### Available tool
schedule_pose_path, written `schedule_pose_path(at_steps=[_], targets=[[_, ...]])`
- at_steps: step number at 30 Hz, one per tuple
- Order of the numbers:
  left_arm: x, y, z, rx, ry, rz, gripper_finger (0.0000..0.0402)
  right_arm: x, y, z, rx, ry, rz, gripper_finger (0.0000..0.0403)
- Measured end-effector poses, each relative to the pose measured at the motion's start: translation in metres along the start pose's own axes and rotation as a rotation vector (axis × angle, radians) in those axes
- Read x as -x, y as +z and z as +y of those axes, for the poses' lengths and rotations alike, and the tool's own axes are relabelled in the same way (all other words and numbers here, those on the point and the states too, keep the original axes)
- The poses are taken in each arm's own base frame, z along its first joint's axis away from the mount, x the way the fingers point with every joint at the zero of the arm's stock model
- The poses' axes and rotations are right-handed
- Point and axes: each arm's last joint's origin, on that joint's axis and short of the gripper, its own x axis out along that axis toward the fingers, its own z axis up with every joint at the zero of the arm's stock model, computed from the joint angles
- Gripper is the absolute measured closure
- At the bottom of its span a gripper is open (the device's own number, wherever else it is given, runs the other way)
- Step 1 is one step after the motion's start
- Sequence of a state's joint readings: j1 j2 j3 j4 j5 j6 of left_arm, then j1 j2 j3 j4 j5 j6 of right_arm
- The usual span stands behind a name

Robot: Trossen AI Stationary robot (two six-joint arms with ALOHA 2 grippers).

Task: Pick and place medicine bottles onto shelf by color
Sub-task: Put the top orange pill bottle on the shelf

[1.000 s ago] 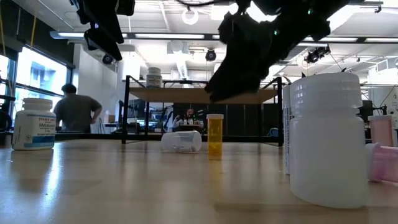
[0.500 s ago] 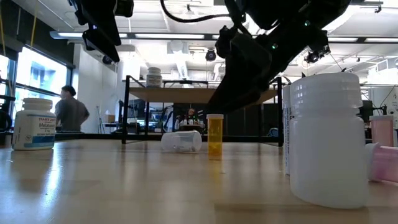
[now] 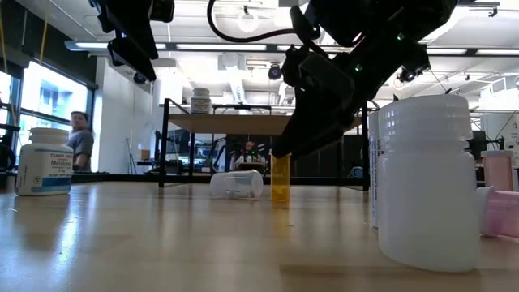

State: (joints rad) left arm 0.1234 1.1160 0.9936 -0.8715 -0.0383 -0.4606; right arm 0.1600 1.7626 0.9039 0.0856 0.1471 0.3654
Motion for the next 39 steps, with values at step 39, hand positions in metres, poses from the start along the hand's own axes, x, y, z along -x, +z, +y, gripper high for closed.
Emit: schedule_pose_path(at_steps=[39], targets=[[0.0,0.0,0.0,0.0,0.003,-0.002,0.0135,0.037,0.038,-0.014,-0.192,0.013,-0.166,0.0296]])
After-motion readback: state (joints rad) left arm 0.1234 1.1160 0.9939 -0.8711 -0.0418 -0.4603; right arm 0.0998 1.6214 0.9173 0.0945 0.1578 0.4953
